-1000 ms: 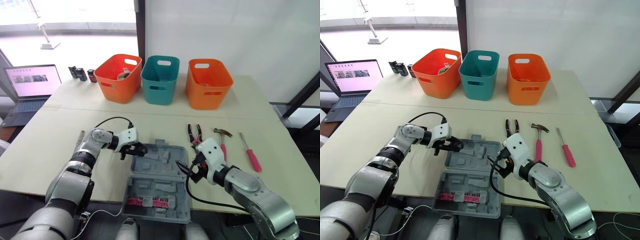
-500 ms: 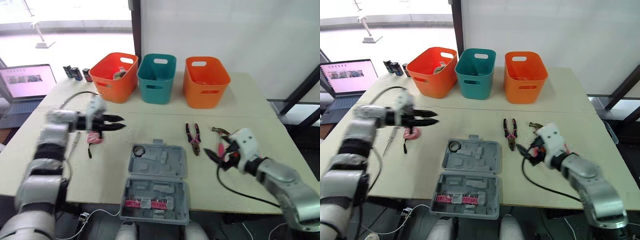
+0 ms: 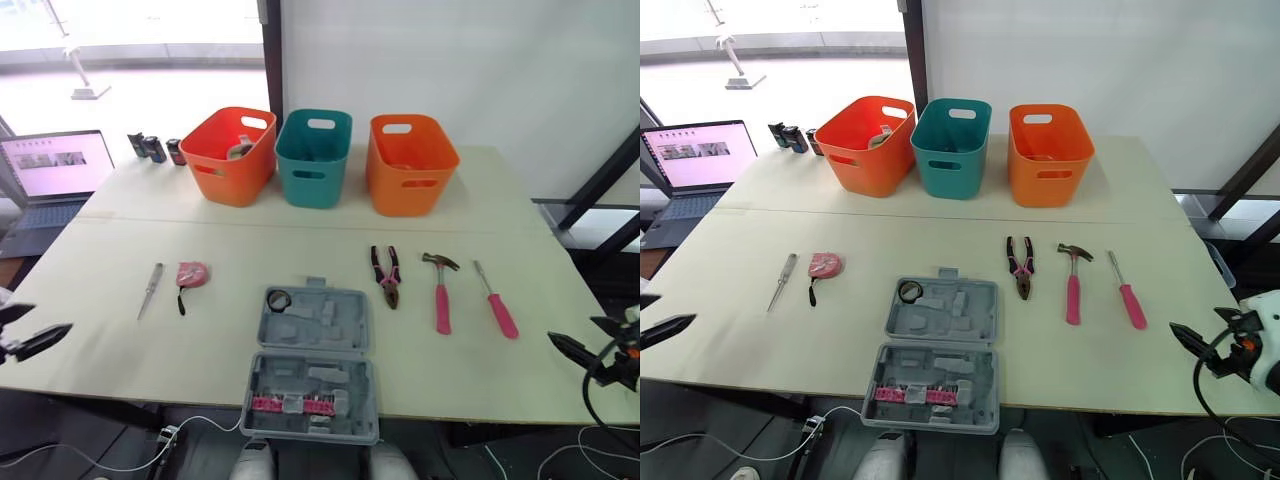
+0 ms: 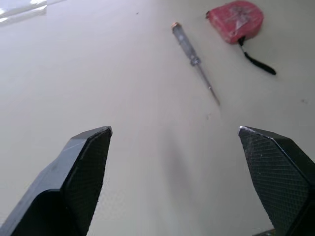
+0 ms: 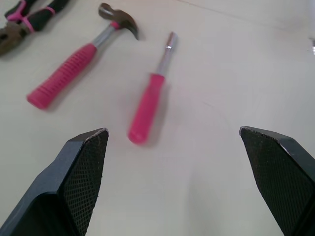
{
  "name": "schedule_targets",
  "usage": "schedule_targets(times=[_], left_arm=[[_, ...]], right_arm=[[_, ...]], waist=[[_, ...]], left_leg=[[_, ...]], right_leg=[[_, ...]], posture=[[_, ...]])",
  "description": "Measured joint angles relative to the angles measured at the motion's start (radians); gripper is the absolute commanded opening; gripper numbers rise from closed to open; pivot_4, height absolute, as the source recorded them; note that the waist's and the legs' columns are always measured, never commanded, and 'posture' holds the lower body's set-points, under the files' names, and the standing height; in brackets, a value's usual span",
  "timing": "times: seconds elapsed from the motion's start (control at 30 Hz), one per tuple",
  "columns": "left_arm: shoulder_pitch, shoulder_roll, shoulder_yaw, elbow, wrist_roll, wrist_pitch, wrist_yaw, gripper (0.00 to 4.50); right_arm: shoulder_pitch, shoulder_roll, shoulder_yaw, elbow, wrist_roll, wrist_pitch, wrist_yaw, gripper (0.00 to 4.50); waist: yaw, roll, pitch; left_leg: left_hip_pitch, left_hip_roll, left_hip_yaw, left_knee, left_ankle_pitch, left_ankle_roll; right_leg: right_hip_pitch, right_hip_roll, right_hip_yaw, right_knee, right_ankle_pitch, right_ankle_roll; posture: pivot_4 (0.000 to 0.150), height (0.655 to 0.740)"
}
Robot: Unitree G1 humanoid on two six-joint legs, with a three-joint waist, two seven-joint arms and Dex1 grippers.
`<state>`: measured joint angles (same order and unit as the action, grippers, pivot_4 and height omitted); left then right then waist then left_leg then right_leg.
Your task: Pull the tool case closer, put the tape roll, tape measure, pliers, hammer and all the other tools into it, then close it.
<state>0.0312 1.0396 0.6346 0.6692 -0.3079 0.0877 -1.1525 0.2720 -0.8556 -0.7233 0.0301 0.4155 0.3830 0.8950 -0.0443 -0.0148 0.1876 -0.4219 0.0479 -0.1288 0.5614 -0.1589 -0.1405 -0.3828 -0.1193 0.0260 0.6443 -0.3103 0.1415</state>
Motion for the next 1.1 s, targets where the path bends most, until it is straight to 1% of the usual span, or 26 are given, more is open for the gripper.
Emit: schedule_targets(times=[0.13, 0.2, 0.43, 0.57, 0.93, 1.1], left_arm=[[0.074, -0.028, 0.03, 0.024, -0.012, -0.038, 0.026, 4.43], [0.088, -0.039, 0.031, 0.04, -0.018, -0.048, 0.042, 4.43], [0.068, -0.042, 0.039, 0.096, -0.033, -0.1, 0.078, 4.43], [0.058, -0.043, 0.039, 0.094, -0.048, -0.104, 0.096, 4.43], [0.082, -0.071, 0.038, -0.068, -0.076, -0.027, 0.129, 4.43], [0.07, -0.071, 0.02, -0.14, -0.076, 0.017, 0.132, 4.43]], right_arm=[[0.014, -0.023, -0.016, 0.067, -0.001, -0.037, 0.031, 4.5], [0.017, -0.023, -0.012, 0.087, -0.002, -0.045, 0.036, 4.5], [0.009, -0.022, 0.011, 0.086, 0.0, -0.048, 0.036, 4.5], [-0.003, -0.02, 0.014, 0.085, 0.0, -0.046, 0.028, 4.5], [0.007, 0.015, 0.027, -0.005, 0.004, 0.003, -0.005, 4.5], [0.034, 0.037, 0.029, -0.113, 0.021, 0.045, -0.028, 4.5]], waist=[[0.0, 0.0, -0.001], [0.001, 0.0, -0.001], [0.002, 0.0, -0.001], [0.001, 0.0, -0.001], [0.002, 0.0, -0.001], [0.002, 0.0, -0.001]], left_leg=[[-0.001, 0.0, 0.001, -0.001, 0.002, 0.003], [-0.006, 0.001, 0.001, -0.002, 0.002, 0.004], [-0.005, 0.001, 0.001, -0.001, 0.003, 0.004], [-0.004, 0.001, 0.001, -0.001, 0.003, 0.003], [-0.005, 0.001, 0.001, -0.001, 0.003, 0.003], [-0.004, 0.001, 0.001, -0.001, 0.003, 0.003]], right_leg=[[-0.002, 0.0, 0.0, 0.0, 0.001, -0.002], [-0.003, 0.0, 0.0, 0.002, 0.001, -0.002], [-0.005, 0.001, 0.0, 0.003, 0.001, -0.001], [-0.005, 0.001, 0.0, 0.003, 0.001, -0.002], [-0.002, 0.001, 0.001, 0.003, 0.001, -0.002], [-0.001, 0.001, 0.001, 0.003, 0.001, -0.002]], posture=[[0.15, 0.74], [0.15, 0.74], [0.15, 0.74], [0.15, 0.74], [0.15, 0.74], [0.15, 0.74]])
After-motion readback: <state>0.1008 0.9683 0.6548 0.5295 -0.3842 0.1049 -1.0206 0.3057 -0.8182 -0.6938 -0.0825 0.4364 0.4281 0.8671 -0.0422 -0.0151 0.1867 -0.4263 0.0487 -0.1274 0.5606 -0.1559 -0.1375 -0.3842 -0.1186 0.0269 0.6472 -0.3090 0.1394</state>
